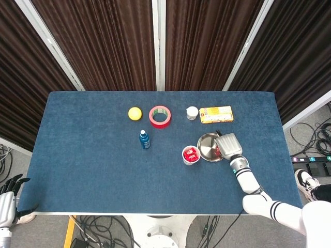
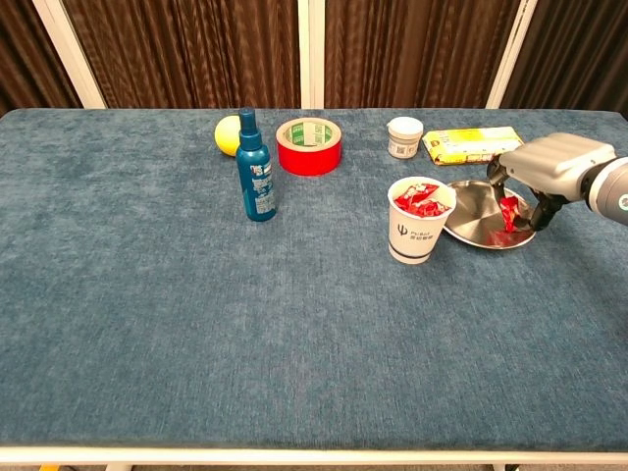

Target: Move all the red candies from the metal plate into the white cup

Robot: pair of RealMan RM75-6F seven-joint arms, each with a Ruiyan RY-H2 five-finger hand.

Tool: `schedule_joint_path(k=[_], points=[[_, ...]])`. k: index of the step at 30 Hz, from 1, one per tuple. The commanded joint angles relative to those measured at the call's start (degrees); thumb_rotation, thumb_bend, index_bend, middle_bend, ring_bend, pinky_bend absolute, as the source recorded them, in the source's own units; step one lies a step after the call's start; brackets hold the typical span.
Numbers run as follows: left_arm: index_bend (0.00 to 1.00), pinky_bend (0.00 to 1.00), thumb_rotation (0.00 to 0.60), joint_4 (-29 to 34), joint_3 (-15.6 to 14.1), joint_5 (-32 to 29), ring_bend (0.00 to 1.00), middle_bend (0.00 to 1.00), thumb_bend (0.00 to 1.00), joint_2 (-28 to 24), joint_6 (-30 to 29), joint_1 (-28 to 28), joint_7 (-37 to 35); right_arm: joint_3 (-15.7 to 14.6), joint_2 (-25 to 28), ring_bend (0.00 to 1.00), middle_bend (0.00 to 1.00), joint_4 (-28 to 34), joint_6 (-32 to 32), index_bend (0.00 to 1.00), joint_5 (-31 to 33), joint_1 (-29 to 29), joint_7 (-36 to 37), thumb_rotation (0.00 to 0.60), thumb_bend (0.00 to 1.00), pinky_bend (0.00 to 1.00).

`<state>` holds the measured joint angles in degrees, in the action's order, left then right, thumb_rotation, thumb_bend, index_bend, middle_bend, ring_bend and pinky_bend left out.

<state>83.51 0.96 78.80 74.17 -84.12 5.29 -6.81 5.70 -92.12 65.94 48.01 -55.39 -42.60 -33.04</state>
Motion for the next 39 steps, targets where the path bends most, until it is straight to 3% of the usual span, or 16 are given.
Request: schedule_joint_path(k=[1,10,15,29,39], points=[[0.30,0.19,0.600,0.03,0.04,0.04,0.14,0.22,0.04,-0.02,0.01,-0.05,0.02,0.64,1.50,0.60,0.16,2.20,1.59,0.57,-1.22,0.36,1.02,0.600,0.33,1.00],[0.30,0.19,0.600,1.02,0.21,0.58,0.14,0.22,0.04,-0.57,-0.71,-0.10,0.57,3.40,11.96,0.60,0.17,20.98,10.47,0.57,-10.23,2.02,5.51,0.600,0.33,1.00],[0.30,0.19,0.600,1.51,0.25,0.84,0.14,0.22,0.04,-0.85,-1.41,0.10,0.74,3.80,14.48,0.60,0.17,27.50,11.23,0.57,-13.65,1.54,6.26,0.600,0.33,1.00],[0.30,0.19,0.600,0.85,0.10,0.52,0.14,0.22,0.04,-0.60,-0.94,0.21,0.02,1.25,9.56,0.60,0.16,25.44,5.40,0.42,-10.47,-1.58,1.99,0.600,0.33,1.00],[0.30,0.19,0.600,0.40,0.04,0.72,0.14,0.22,0.04,-0.43,-1.10,0.34,-0.37,1.62,10.92,0.60,0.15,27.50,7.79,0.28,-10.85,-0.91,2.81,0.600,0.33,1.00]])
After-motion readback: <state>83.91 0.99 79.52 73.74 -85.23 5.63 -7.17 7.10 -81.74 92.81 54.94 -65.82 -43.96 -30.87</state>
